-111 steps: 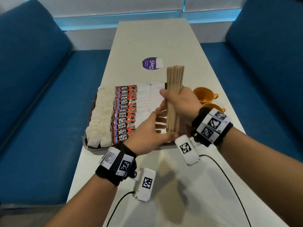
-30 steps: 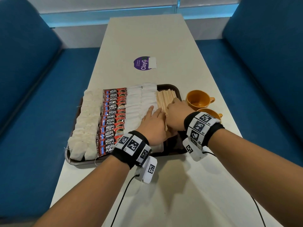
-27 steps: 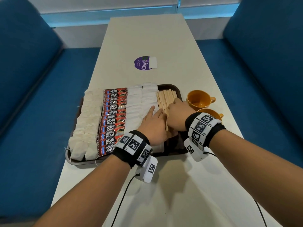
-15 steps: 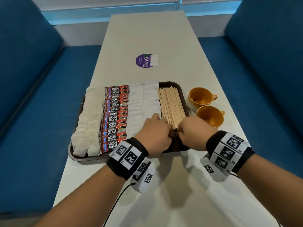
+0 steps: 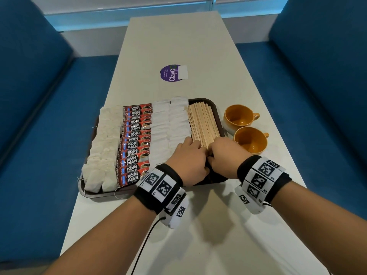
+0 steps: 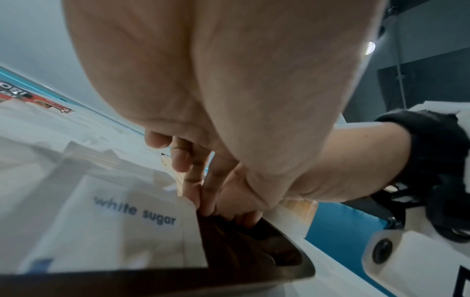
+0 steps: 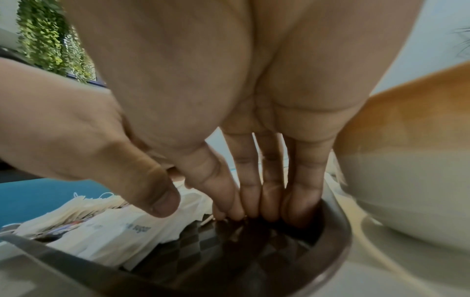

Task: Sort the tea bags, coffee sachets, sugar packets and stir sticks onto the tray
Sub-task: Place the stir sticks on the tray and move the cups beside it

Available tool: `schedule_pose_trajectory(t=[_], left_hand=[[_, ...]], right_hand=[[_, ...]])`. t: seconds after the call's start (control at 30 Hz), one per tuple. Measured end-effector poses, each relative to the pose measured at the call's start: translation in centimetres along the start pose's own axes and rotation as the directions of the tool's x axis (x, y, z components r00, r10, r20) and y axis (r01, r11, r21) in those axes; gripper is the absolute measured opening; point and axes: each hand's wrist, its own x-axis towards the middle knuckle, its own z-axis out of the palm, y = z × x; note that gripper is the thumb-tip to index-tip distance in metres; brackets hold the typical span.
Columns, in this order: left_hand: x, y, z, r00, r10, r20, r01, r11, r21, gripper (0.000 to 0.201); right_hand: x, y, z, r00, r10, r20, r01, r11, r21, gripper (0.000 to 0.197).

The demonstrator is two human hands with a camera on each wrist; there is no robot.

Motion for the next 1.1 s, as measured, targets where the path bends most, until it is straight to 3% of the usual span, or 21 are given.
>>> schedule_pose_trajectory(t=[0.2,0.4,0.8,0.97,1.1], left_hand=[[-0.41,-0.26,0.07,0.999,-0.009,-0.046,0.009,1.0,0.002,0.035],[-0.22,-0.17,0.16,1.0,-0.02,-0.016,0.021,0.999,0.046,0.039],[-0.23,-0.35,-0.18,0.998,-0.06,-0.016,0.06,0.998,-0.027,0.04],[-0.13,-0.34,-0.09,0.993,-0.054,-0.109,0.047,0.997,-0.059,0.059],[0.06,-0.25,0.31,0.997,-0.047,-0.054,0.045,0.999,-0.028,0.067]], right_hand=[[-0.39,0.14,0.03,0.999,0.022,-0.034,-0.02,0.999,0.042,0.021],[-0.27,0.05,0.02,0.999,0.025,-0.04,-0.023,0.999,0.035,0.021],[-0.68,-0.08,-0.15,0.997,0.014,-0.078,-0.007,0.995,0.1,0.027],[-0.43,-0.34,-0.6,0.982,-0.045,-0.184,0.061,0.995,0.079,0.036],[-0.31,-0.69,-0.7,0.993,-0.059,-0.106,0.055,0.998,-0.033,0.049]])
